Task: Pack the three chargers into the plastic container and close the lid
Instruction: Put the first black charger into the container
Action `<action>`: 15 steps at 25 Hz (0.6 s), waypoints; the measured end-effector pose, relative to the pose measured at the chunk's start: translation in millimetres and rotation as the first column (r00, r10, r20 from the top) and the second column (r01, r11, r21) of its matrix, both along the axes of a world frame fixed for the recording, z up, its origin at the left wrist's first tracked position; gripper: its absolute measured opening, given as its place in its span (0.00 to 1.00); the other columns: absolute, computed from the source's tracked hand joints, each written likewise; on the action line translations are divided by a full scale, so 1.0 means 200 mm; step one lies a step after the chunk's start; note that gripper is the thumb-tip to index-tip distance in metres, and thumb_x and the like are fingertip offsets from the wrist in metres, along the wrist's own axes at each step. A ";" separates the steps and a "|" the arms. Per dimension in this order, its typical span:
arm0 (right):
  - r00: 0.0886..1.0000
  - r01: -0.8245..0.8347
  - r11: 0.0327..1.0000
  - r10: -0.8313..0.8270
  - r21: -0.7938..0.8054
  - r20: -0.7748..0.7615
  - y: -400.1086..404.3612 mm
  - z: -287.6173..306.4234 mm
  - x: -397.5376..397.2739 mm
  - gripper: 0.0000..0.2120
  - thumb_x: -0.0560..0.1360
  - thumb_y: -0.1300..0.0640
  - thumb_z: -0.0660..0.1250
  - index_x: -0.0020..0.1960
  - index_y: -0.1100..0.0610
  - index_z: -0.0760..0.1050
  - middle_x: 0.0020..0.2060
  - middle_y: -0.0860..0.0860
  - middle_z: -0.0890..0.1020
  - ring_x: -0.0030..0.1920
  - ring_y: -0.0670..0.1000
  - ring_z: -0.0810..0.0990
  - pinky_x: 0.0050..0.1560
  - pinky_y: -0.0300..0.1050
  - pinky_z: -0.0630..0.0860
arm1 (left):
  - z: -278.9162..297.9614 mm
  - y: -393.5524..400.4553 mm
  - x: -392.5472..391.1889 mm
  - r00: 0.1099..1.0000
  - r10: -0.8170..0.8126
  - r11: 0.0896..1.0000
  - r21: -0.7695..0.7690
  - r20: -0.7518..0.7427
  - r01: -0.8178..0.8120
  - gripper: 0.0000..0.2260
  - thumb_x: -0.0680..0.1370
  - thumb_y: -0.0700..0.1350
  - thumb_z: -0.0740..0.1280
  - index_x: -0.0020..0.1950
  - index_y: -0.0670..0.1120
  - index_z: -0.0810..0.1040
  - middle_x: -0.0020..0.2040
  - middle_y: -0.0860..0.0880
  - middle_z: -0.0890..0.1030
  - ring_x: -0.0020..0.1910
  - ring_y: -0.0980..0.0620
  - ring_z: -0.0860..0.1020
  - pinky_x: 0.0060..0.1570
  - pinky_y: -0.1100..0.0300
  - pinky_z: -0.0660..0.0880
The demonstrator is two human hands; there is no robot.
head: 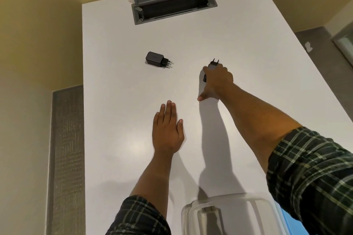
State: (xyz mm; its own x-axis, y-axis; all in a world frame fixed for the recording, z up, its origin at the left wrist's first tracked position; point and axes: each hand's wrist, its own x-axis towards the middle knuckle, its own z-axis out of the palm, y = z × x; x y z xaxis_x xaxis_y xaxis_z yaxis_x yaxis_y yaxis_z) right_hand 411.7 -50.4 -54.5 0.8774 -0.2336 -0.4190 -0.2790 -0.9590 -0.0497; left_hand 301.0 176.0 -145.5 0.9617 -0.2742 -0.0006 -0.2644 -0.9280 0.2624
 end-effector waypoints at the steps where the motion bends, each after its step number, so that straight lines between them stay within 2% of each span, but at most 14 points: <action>1: 1.000 0.014 0.999 -0.015 0.038 0.022 0.00 -0.02 -0.01 0.50 0.53 0.35 0.82 0.69 0.51 0.67 0.63 0.59 0.70 0.62 0.60 0.72 0.53 0.52 0.75 | 0.00 0.00 0.00 1.000 0.001 1.000 0.011 0.000 -0.001 0.27 0.84 0.53 0.50 0.82 0.47 0.52 0.82 0.50 0.54 0.82 0.51 0.51 0.79 0.51 0.53; 2: 0.999 0.030 0.996 -0.033 0.083 0.041 -0.01 -0.03 -0.03 0.46 0.55 0.36 0.82 0.66 0.52 0.69 0.62 0.59 0.70 0.62 0.60 0.72 0.54 0.53 0.75 | 0.01 0.00 0.00 1.000 0.001 1.000 0.022 -0.004 0.000 0.27 0.84 0.53 0.49 0.82 0.47 0.52 0.83 0.50 0.53 0.82 0.50 0.51 0.79 0.51 0.53; 4: 0.992 0.039 0.987 -0.056 0.158 0.109 -0.03 -0.07 -0.08 0.36 0.64 0.38 0.77 0.65 0.52 0.71 0.62 0.59 0.70 0.61 0.61 0.71 0.54 0.54 0.76 | 0.01 0.00 -0.01 1.000 -0.004 0.999 0.041 -0.010 0.004 0.27 0.84 0.53 0.48 0.82 0.46 0.52 0.83 0.49 0.53 0.82 0.49 0.51 0.79 0.51 0.53; 6: 0.975 0.018 0.984 -0.057 0.177 0.214 -0.04 -0.11 -0.15 0.21 0.75 0.46 0.69 0.64 0.53 0.73 0.60 0.61 0.71 0.59 0.63 0.72 0.50 0.54 0.76 | 0.02 -0.01 -0.01 1.000 -0.012 0.998 0.058 -0.015 0.012 0.27 0.84 0.53 0.48 0.82 0.45 0.53 0.82 0.48 0.54 0.82 0.48 0.53 0.79 0.50 0.54; 8: 0.959 0.004 0.989 -0.047 0.150 0.281 -0.02 -0.14 -0.24 0.13 0.79 0.56 0.61 0.63 0.54 0.74 0.58 0.63 0.72 0.56 0.64 0.73 0.44 0.50 0.72 | 0.03 -0.01 -0.01 0.999 -0.014 0.997 0.080 -0.029 0.017 0.27 0.85 0.54 0.48 0.81 0.44 0.55 0.82 0.47 0.56 0.81 0.47 0.54 0.78 0.49 0.56; 11: 0.942 0.005 0.980 -0.071 0.199 0.327 0.02 -0.15 -0.40 0.16 0.79 0.60 0.59 0.64 0.53 0.75 0.56 0.63 0.73 0.55 0.63 0.73 0.43 0.47 0.68 | 0.05 0.02 -0.04 0.996 -0.025 0.991 0.126 -0.080 0.035 0.28 0.84 0.55 0.45 0.81 0.44 0.55 0.82 0.47 0.55 0.81 0.47 0.55 0.77 0.48 0.57; 15: 0.908 -0.131 0.972 0.039 0.195 0.417 0.06 -0.07 -0.65 0.23 0.79 0.56 0.59 0.74 0.47 0.67 0.54 0.61 0.74 0.53 0.62 0.74 0.46 0.49 0.74 | 0.11 0.10 -0.13 0.973 -0.105 0.971 0.191 -0.207 0.145 0.30 0.82 0.57 0.39 0.82 0.46 0.45 0.83 0.49 0.46 0.82 0.48 0.48 0.79 0.49 0.54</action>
State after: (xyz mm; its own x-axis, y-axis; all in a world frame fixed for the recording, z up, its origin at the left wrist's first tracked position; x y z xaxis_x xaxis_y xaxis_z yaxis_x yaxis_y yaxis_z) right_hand 281.0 -38.8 -69.2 0.9941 -0.0955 -0.0515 -0.1075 -0.9314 -0.3478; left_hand 274.3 196.9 -124.2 0.8955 -0.3671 -0.2515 -0.3448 -0.9297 0.1295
